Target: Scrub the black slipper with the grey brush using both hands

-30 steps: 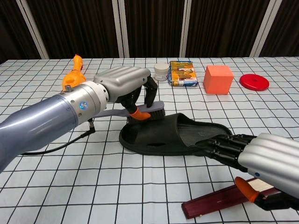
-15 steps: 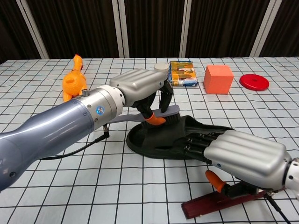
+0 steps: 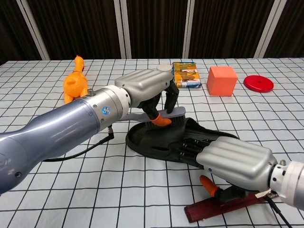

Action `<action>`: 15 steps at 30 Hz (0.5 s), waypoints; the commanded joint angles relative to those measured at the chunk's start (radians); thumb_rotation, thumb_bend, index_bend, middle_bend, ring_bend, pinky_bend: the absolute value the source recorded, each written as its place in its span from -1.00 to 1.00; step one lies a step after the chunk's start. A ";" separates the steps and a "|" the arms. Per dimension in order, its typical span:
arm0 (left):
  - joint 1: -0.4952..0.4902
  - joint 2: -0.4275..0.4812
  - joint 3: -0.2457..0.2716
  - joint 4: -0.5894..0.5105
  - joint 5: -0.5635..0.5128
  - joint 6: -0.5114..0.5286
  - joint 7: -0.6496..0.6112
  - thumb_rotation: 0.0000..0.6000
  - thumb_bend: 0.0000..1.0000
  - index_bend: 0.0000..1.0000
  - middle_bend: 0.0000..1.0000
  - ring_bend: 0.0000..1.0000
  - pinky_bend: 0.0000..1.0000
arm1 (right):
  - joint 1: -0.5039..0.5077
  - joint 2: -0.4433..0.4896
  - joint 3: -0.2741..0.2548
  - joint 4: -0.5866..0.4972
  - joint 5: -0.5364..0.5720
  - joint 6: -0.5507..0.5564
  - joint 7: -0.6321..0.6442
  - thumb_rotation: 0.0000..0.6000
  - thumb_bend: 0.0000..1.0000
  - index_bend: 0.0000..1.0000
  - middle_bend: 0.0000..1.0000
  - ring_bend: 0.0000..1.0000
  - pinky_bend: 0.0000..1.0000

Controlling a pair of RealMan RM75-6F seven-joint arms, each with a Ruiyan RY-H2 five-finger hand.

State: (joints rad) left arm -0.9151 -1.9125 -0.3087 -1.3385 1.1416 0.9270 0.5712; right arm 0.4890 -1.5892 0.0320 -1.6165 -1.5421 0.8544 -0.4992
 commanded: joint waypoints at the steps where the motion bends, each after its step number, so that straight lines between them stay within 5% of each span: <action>1: -0.008 -0.004 -0.002 0.002 0.000 0.000 -0.005 1.00 0.16 0.14 0.40 0.18 0.27 | 0.002 0.000 -0.007 -0.004 0.004 0.005 -0.009 1.00 0.59 -1.00 -0.96 -0.99 -0.65; 15: -0.024 -0.011 0.021 -0.010 0.003 0.018 -0.001 1.00 0.16 0.14 0.39 0.18 0.27 | 0.009 0.007 -0.026 -0.033 0.036 0.022 -0.059 1.00 0.59 -1.00 -0.96 -0.99 -0.65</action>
State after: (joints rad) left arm -0.9424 -1.9307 -0.2930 -1.3393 1.1462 0.9413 0.5644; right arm 0.4973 -1.5827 0.0069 -1.6474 -1.5070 0.8749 -0.5559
